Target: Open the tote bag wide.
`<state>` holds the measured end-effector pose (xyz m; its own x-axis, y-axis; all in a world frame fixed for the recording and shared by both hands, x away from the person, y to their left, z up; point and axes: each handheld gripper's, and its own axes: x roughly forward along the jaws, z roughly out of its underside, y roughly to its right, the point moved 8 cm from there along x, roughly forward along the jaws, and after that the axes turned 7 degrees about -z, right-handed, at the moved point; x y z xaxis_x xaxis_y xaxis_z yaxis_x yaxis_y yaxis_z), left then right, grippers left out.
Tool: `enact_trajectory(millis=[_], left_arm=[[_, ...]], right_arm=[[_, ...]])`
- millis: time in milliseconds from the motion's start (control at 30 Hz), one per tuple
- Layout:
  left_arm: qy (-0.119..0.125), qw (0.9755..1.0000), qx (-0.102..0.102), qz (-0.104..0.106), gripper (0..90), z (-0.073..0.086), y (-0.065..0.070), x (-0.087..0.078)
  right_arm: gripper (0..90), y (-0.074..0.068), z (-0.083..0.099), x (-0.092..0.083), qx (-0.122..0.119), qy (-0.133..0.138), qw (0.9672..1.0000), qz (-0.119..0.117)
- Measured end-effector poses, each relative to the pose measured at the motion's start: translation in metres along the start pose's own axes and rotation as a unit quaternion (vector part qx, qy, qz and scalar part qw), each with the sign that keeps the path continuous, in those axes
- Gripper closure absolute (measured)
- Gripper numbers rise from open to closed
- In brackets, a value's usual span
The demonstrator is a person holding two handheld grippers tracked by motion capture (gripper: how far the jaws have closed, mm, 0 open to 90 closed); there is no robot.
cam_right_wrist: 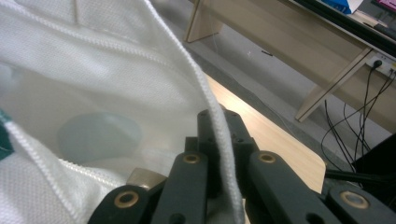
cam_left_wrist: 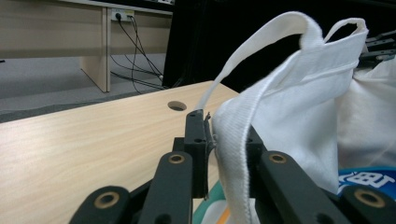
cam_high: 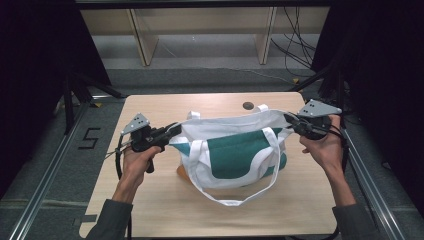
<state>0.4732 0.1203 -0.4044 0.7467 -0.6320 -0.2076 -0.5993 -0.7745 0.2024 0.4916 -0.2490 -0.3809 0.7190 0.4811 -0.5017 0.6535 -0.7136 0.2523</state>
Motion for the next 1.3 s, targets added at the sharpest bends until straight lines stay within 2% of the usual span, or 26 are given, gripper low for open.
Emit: enact_trajectory(millis=[33, 133, 200, 267, 300, 333, 433, 467, 533, 567, 600, 633, 667, 700, 733, 767, 800, 867, 933, 967, 1033, 1067, 1100, 1167, 1200, 1300], left_arm=[[0.001, 1.0000, -0.002, -0.005, 80.1, -0.003, -0.001, 0.004], [-0.002, 0.9997, -0.019, -0.018, 80.6, -0.009, -0.009, 0.019], [-0.003, 0.9989, -0.039, -0.024, 82.3, -0.011, -0.015, 0.030], [-0.008, 0.9981, -0.050, -0.033, 83.0, -0.012, -0.020, 0.041], [-0.009, 0.9976, -0.059, -0.037, 83.3, -0.012, -0.022, 0.045], [-0.009, 0.9970, -0.066, -0.040, 83.6, -0.013, -0.024, 0.048], [-0.016, 0.9956, -0.070, -0.061, 84.7, -0.010, -0.029, 0.057], [-0.018, 0.9948, -0.075, -0.066, 85.0, -0.009, -0.030, 0.059], [-0.018, 0.9937, -0.082, -0.074, 85.4, -0.008, -0.029, 0.062], [-0.017, 0.9937, -0.080, -0.076, 85.7, -0.009, -0.027, 0.063], [-0.018, 0.9935, -0.079, -0.080, 85.7, -0.009, -0.026, 0.064], [-0.018, 0.9930, -0.080, -0.085, 85.8, -0.009, -0.026, 0.064], [-0.019, 0.9925, -0.081, -0.089, 85.7, -0.009, -0.026, 0.064], [-0.021, 0.9925, -0.080, -0.090, 85.7, -0.009, -0.026, 0.065], [-0.023, 0.9926, -0.078, -0.090, 85.7, -0.009, -0.027, 0.065], [-0.024, 0.9923, -0.077, -0.094, 85.7, -0.008, -0.028, 0.065], [-0.026, 0.9919, -0.079, -0.096, 85.7, -0.008, -0.029, 0.066], [-0.025, 0.9910, -0.089, -0.096, 85.7, -0.007, -0.030, 0.069], [-0.023, 0.9909, -0.092, -0.096, 85.7, -0.007, -0.029, 0.071], [-0.021, 0.9907, -0.091, -0.099, 85.7, -0.007, -0.029, 0.073], [-0.024, 0.9903, -0.090, -0.104, 85.7, -0.007, -0.028, 0.074], [-0.023, 0.9900, -0.091, -0.106, 85.7, -0.008, -0.027, 0.075], [-0.023, 0.9899, -0.091, -0.106, 85.7, -0.008, -0.027, 0.075], [-0.024, 0.9895, -0.092, -0.109, 85.7, -0.008, -0.028, 0.075], [-0.027, 0.9894, -0.092, -0.109, 85.7, -0.007, -0.028, 0.075], [-0.024, 0.9891, -0.094, -0.110, 85.7, -0.008, -0.027, 0.075]], right_arm=[[88.0, 0.004, -0.001, 0.002, -0.002, 0.002, 1.0000, 0.003], [87.9, 0.013, -0.002, 0.009, 0.014, 0.001, 0.9999, 0.008], [85.4, 0.019, -0.001, 0.017, 0.036, -0.007, 0.9993, 0.006], [72.8, 0.028, -0.001, 0.023, 0.061, 0.000, 0.9981, 0.010], [70.9, 0.032, -0.002, 0.024, 0.082, 0.005, 0.9965, 0.013], [68.7, 0.035, -0.004, 0.023, 0.090, 0.013, 0.9958, 0.010], [54.2, 0.036, -0.012, 0.008, 0.108, 0.019, 0.9939, 0.013], [48.9, 0.036, -0.018, 0.000, 0.112, 0.032, 0.9930, 0.020], [47.6, 0.033, -0.026, -0.012, 0.109, 0.048, 0.9928, 0.016], [47.6, 0.030, -0.031, -0.016, 0.101, 0.061, 0.9928, 0.019], [47.6, 0.030, -0.035, -0.020, 0.078, 0.058, 0.9950, 0.021], [47.5, 0.029, -0.035, -0.021, 0.079, 0.058, 0.9948, 0.024], [46.2, 0.030, -0.035, -0.020, 0.077, 0.054, 0.9953, 0.022], [43.5, 0.033, -0.032, -0.017, 0.090, 0.053, 0.9945, -0.007], [44.3, 0.032, -0.033, -0.016, 0.113, 0.067, 0.9903, -0.045], [45.6, 0.029, -0.036, -0.017, 0.168, 0.086, 0.9779, -0.090], [45.3, 0.035, -0.038, -0.020, 0.174, 0.103, 0.9749, -0.093], [44.6, 0.040, -0.040, -0.029, 0.169, 0.096, 0.9774, -0.083], [44.5, 0.039, -0.044, -0.038, 0.156, 0.095, 0.9798, -0.082], [44.4, 0.039, -0.048, -0.046, 0.141, 0.098, 0.9830, -0.065], [44.5, 0.032, -0.056, -0.062, 0.123, 0.102, 0.9863, -0.043], [44.3, 0.027, -0.058, -0.070, 0.112, 0.106, 0.9876, -0.026], [44.1, 0.018, -0.057, -0.079, 0.093, 0.102, 0.9903, -0.018], [44.2, -0.004, -0.051, -0.089, 0.091, 0.097, 0.9904, -0.036], [44.3, -0.015, -0.045, -0.092, 0.098, 0.096, 0.9895, -0.046], [44.7, -0.046, -0.025, -0.095, 0.097, 0.087, 0.9882, -0.081]])
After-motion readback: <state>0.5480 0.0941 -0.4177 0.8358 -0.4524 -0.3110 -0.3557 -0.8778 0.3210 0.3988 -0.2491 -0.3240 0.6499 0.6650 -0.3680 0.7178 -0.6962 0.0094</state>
